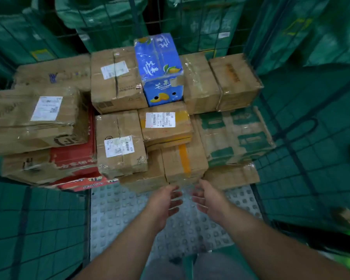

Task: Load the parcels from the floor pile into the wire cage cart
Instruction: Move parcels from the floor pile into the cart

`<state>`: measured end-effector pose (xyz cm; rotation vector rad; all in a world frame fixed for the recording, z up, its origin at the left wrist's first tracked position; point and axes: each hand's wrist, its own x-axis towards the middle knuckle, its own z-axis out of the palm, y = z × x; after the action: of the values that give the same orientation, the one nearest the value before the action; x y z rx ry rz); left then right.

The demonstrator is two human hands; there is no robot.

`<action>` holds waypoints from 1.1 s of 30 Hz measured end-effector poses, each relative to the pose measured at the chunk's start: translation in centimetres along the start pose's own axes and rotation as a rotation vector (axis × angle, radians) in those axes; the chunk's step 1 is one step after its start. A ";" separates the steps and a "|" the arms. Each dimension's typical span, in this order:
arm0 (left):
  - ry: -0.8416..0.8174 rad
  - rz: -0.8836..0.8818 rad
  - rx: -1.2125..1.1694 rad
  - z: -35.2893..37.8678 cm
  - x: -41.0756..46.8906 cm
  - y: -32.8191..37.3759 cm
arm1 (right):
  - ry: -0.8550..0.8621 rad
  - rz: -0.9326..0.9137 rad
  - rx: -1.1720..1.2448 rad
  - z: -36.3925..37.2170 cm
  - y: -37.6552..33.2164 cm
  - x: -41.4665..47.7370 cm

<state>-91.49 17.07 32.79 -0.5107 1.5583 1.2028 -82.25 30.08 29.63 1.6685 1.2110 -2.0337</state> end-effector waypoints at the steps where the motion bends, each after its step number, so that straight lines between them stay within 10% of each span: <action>1: -0.030 0.010 0.065 0.1 -0.8 -0.5 | 0.008 0.004 0.043 -0.4 1.0 -1.4; 16: -0.425 -0.068 0.701 8.6 -7.2 -13.2 | 0.447 -0.025 0.820 -9.9 22.6 -17.0; 33: -0.849 -0.015 1.543 22.5 -25.4 -51.9 | 0.867 -0.021 1.540 -20.2 61.4 -35.2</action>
<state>-30.00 9.57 34.60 0.8868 1.2308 -0.0972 -17.49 -4.51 34.29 3.2989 -0.7227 -2.3646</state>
